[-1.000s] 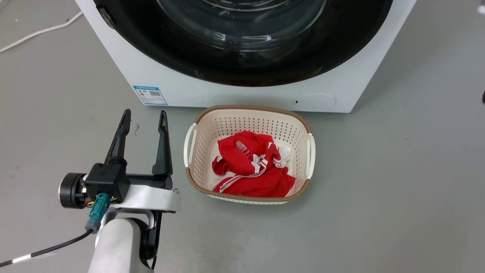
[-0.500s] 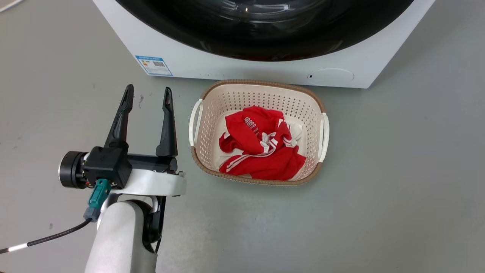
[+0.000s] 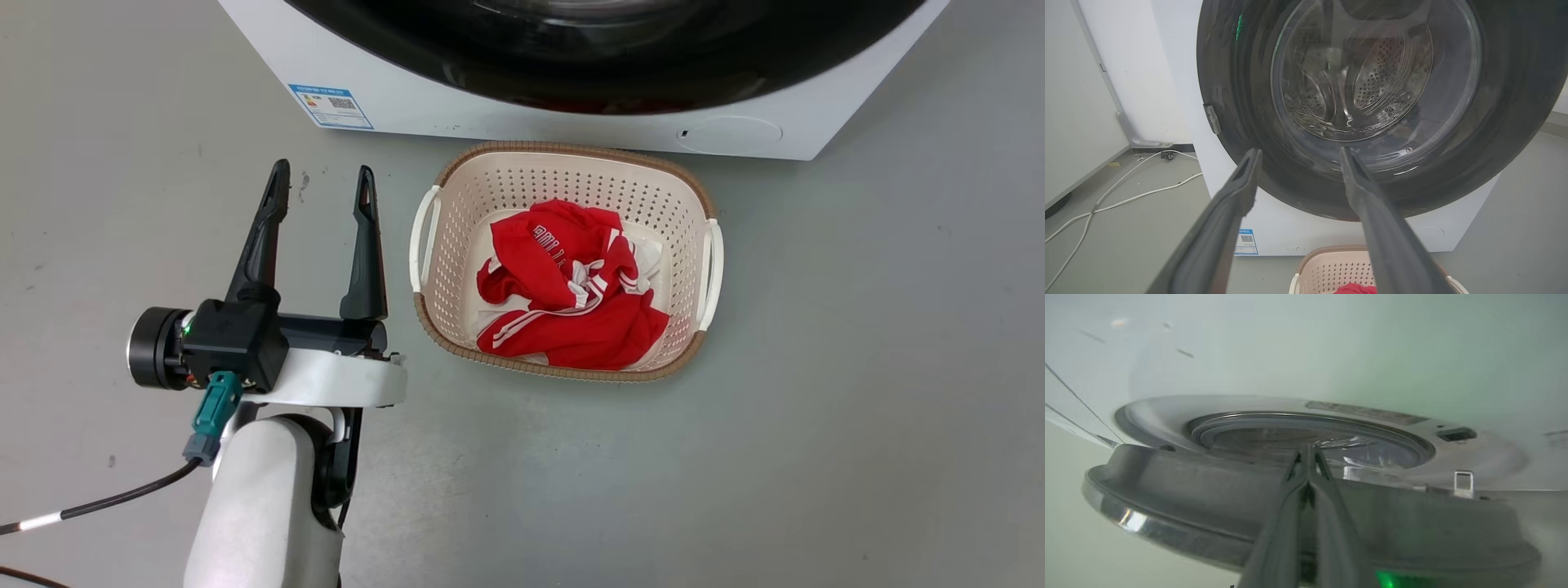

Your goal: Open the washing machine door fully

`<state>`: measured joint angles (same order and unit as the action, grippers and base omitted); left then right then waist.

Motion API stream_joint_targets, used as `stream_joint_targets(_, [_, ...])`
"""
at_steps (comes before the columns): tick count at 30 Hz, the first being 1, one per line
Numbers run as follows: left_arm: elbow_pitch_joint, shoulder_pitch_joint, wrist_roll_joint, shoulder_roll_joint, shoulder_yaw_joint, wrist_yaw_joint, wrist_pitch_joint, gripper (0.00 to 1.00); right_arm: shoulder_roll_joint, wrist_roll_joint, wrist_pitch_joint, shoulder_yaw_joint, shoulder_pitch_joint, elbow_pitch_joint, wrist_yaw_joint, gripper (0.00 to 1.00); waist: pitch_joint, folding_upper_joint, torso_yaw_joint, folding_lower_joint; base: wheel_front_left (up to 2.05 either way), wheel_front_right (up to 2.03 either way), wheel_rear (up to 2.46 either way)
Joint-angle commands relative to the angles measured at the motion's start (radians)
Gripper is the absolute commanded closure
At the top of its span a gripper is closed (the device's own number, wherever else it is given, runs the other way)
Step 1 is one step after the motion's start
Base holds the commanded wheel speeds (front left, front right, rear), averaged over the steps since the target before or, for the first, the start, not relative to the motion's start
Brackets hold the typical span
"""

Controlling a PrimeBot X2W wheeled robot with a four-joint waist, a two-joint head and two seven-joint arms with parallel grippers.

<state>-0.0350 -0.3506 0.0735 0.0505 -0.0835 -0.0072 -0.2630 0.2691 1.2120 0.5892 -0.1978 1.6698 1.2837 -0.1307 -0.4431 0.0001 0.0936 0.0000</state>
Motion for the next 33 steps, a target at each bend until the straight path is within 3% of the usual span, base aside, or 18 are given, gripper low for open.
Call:
stream_joint_targets(1, [-0.001, -0.012, 0.001, 0.0, 0.001, 0.006, -0.002, 0.0, -0.035, 0.001, 0.026, -0.006, -0.017, 0.007, 0.0, 1.0, 0.001, -0.0001, 0.0, 0.0, 0.0, 0.0, 0.0])
stream_joint_targets(6, [-0.008, -0.014, -0.001, -0.001, 0.001, 0.009, -0.002, 0.0, -0.019, 0.018, 0.115, 0.011, -0.015, 0.006, 0.0, 1.0, 0.005, -0.0001, -0.005, 0.0, 0.0, 0.0, 0.0])
stream_joint_targets(17, [-0.033, 0.024, -0.003, -0.001, 0.0, 0.007, -0.002, 0.0, -0.061, 0.065, 0.355, 0.016, -0.104, -0.031, 0.0, 1.0, 0.09, -0.0001, -0.017, 0.0, 0.0, 0.0, 0.0])
stream_joint_targets(33, [-0.077, 0.156, 0.014, 0.0, -0.011, 0.01, -0.002, 0.0, -0.176, 0.15, 0.595, -0.011, -0.508, -0.329, 0.0, 1.0, 0.289, -0.0001, -0.026, 0.0, 0.0, 0.0, 0.0])
